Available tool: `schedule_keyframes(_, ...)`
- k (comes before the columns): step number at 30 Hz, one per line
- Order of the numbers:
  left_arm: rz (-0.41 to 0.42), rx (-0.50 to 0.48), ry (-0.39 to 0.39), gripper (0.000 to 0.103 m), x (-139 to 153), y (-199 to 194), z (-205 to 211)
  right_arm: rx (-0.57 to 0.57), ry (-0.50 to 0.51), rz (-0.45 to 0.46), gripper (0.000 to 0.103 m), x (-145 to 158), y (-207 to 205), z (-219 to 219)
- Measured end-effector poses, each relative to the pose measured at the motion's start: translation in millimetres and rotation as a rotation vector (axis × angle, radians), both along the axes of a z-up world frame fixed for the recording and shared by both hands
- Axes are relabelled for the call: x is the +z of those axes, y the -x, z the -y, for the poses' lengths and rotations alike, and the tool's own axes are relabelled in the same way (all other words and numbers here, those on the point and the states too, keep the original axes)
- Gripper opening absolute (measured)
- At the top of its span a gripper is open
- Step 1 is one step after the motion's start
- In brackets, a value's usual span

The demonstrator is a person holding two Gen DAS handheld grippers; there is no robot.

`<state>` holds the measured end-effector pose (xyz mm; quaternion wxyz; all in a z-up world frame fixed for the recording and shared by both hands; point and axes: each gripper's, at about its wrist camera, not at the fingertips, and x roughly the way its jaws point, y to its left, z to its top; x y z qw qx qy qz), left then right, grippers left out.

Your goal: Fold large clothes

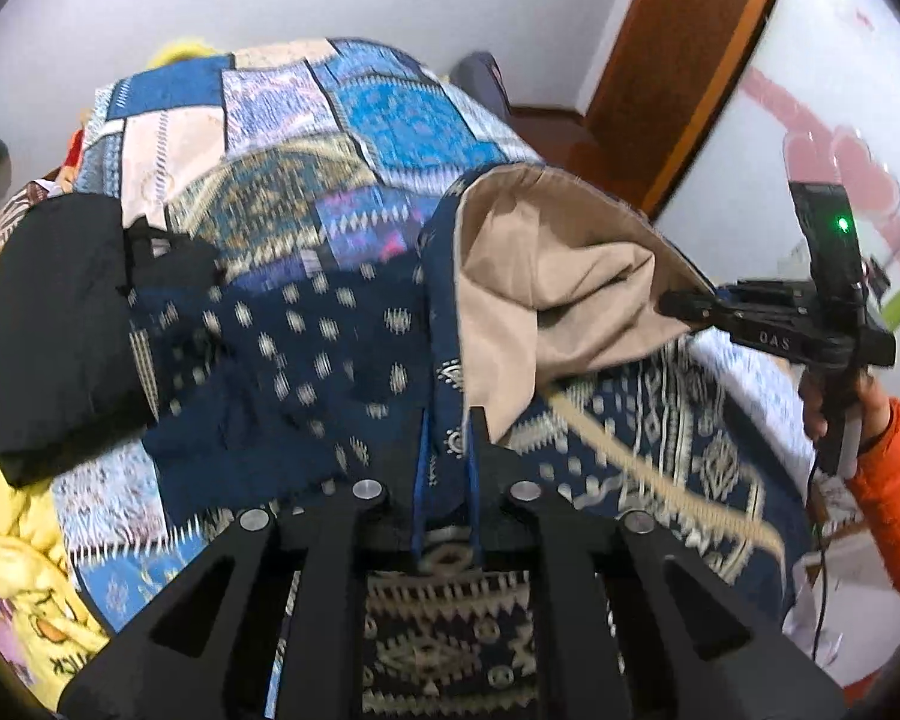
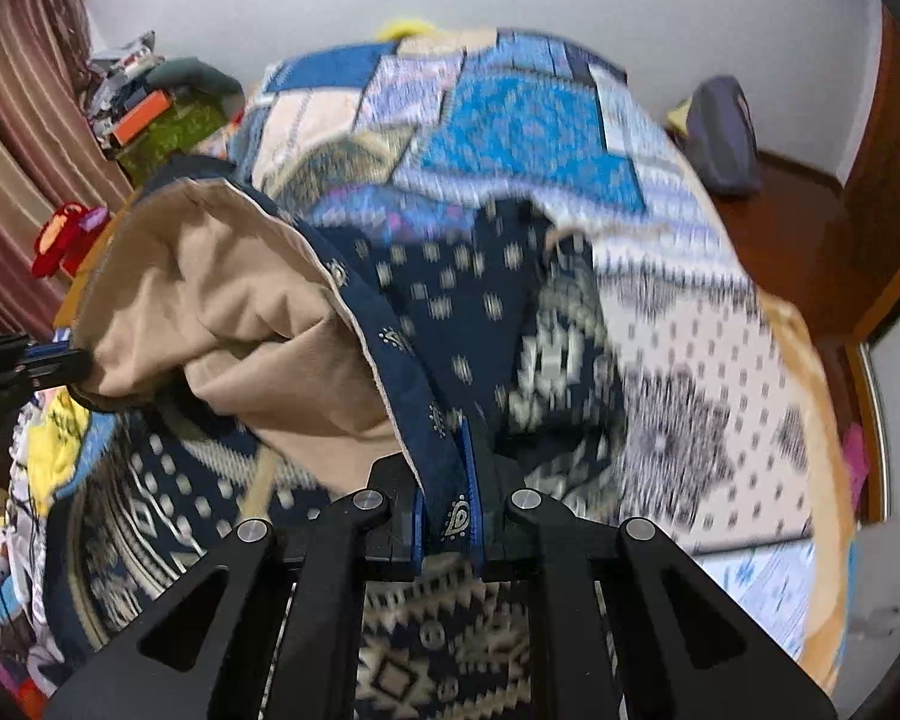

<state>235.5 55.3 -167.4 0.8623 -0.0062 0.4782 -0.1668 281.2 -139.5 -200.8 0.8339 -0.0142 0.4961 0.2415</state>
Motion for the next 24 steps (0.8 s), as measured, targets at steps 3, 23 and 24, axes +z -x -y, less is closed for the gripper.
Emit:
schedule_keyframes(3,-0.017,-0.007,-0.028,0.017,-5.1,10.1,3.5,0.022,0.042,-0.026,0.011,-8.4,10.2,-0.4)
schedule_keyframes(23,0.071,0.183,-0.026,0.046,30.1,-64.5,-47.1,0.025,-0.035,0.106,0.042,65.1,-49.7,-36.8)
schedule_keyframes(24,0.06,0.175,-0.027,0.047,24.1,-72.5,-45.4,0.026,-0.041,0.089,0.042,61.6,-56.8,-40.9)
